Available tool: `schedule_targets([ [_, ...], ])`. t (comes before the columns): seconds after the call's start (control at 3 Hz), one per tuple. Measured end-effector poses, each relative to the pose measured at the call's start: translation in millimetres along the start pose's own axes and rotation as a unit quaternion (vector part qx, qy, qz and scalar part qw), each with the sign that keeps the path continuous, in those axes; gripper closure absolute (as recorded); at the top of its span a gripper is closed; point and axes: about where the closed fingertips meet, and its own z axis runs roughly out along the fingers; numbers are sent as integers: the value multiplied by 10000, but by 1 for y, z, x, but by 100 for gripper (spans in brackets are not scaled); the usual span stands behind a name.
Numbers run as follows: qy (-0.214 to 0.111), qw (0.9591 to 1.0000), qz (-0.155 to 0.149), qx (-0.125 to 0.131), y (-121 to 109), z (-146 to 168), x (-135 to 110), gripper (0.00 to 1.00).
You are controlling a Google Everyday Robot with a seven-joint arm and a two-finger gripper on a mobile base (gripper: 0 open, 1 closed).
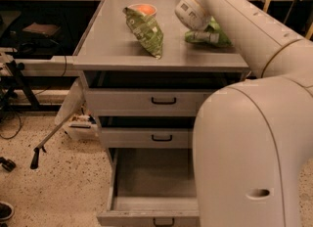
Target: Pick green rice chip bag from bottom drawer and place on counter
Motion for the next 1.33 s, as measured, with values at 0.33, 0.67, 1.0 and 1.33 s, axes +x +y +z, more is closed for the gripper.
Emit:
schedule_targets([
  [0.33,-81,9995,-240,-180,10,2,-5,81],
  [0.67,-78,9995,-245,-176,10,2,-4,58],
  [1.0,-78,9995,-245,-176,10,2,-4,35],
  [1.33,-77,9995,-245,-176,10,2,-4,12],
])
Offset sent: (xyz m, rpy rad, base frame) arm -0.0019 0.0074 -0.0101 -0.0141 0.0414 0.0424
